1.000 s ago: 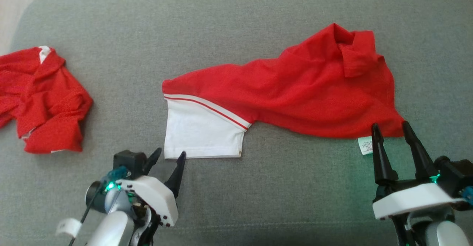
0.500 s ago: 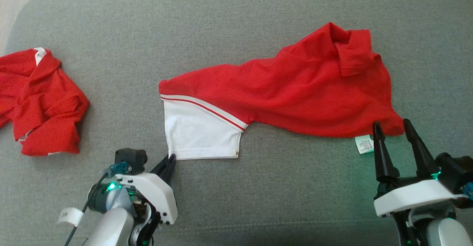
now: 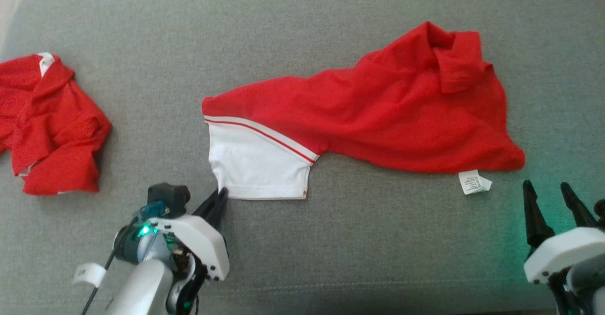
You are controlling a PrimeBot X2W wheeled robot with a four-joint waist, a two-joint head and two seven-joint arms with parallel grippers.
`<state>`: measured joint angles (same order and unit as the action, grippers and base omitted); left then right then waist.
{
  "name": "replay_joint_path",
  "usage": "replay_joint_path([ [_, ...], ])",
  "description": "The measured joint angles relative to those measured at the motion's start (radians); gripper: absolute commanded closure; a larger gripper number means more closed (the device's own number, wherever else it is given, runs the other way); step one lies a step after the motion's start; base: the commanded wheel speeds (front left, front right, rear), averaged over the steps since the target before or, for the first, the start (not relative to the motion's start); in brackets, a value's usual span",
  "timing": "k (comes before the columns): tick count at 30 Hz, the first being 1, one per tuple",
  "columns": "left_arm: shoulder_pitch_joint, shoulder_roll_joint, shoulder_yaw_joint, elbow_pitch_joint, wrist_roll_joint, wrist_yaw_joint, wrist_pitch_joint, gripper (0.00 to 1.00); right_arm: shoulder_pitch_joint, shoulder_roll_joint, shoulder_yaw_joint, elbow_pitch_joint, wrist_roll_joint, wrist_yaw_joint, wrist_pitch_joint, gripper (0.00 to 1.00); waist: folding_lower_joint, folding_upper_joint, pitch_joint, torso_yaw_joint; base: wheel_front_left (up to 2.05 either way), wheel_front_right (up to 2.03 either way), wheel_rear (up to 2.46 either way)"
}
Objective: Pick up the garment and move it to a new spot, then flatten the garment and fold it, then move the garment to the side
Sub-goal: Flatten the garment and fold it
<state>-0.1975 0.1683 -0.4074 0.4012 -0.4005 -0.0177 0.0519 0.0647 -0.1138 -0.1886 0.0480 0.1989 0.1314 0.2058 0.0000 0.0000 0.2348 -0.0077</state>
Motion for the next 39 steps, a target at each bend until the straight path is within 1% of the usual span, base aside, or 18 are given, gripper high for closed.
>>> replay_joint_path([
  [5, -0.033, 0.0, -0.004, -0.014, 0.0, 0.0, -0.007, 1.0, -0.057, -0.024, 0.016, 0.039, 0.03, 0.0, 0.054, 0.0, 0.0, 0.0, 0.03, 0.014, 0.0, 0.0, 0.0],
  [12, -0.043, 0.001, -0.006, -0.039, 0.0, 0.0, -0.021, 1.0, -0.111, -0.028, 0.032, 0.095, 0.041, 0.0, 0.099, 0.0, 0.0, 0.0, 0.062, 0.036, 0.0, 0.0, 0.0],
  [17, -0.053, 0.004, -0.007, -0.047, 0.0, 0.0, -0.029, 1.0, -0.132, -0.042, 0.042, 0.125, 0.049, 0.0, 0.101, 0.0, 0.0, 0.0, 0.072, 0.044, 0.0, 0.0, 0.0],
  [18, -0.054, 0.007, -0.007, -0.049, 0.0, 0.0, -0.034, 1.0, -0.137, -0.045, 0.046, 0.128, 0.052, 0.0, 0.101, 0.05, 0.0, 0.0, 0.073, 0.044, 0.0, 0.0, 0.0],
  [19, -0.054, 0.008, -0.007, -0.05, 0.0, 0.0, -0.036, 1.0, -0.141, -0.05, 0.052, 0.128, 0.057, 0.0, 0.101, 0.41, 0.0001, 0.0, 0.073, 0.044, 0.0, 0.0, 0.0],
  [20, -0.054, 0.008, -0.007, -0.051, 0.0, 0.0, -0.036, 1.0, -0.143, -0.054, 0.056, 0.128, 0.06, 0.0, 0.101, 0.95, 0.0001, 0.0, 0.073, 0.044, 0.0, 0.0, 0.0],
  [21, -0.054, 0.009, -0.007, -0.051, 0.0, 0.0, -0.041, 1.0, -0.145, -0.055, 0.057, 0.129, 0.063, 0.0, 0.101, 1.0, 0.0001, 0.0, 0.072, 0.044, 0.0, 0.0, 0.0],
  [23, -0.054, 0.01, -0.007, -0.054, 0.0, 0.0, -0.05, 1.0, -0.145, -0.056, 0.062, 0.13, 0.067, 0.0, 0.091, 1.0, 0.0001, 0.0, 0.068, 0.044, 0.0, 0.0, 0.0],
  [28, -0.052, 0.013, -0.003, -0.091, 0.0, 0.002, -0.118, 1.0, -0.129, -0.056, 0.062, 0.105, 0.085, 0.0, 0.056, 1.0, 0.0001, 0.0, 0.035, 0.044, 0.0, 0.0, 0.0],
  [33, -0.03, 0.034, 0.02, -0.219, 0.006, 0.039, -0.174, 1.0, -0.068, -0.046, 0.061, -0.019, 0.095, 0.0, 0.007, 1.0, 0.0, 0.0, -0.018, 0.041, 0.0, 0.0, 0.0],
  [34, -0.03, 0.034, 0.02, -0.219, 0.006, 0.039, -0.174, 1.0, -0.068, -0.046, 0.061, -0.019, 0.095, 0.0, 0.007, 1.0, 0.0, 0.0, -0.018, 0.041, 0.0, 0.0, 0.0],
  [39, 0.005, 0.07, 0.061, -0.405, 0.027, 0.083, -0.195, 1.0, -0.036, -0.029, 0.068, -0.16, 0.095, 0.0, -0.005, 1.0, 0.0, 0.0, -0.082, 0.033, 0.0, 0.0, 0.0],
])
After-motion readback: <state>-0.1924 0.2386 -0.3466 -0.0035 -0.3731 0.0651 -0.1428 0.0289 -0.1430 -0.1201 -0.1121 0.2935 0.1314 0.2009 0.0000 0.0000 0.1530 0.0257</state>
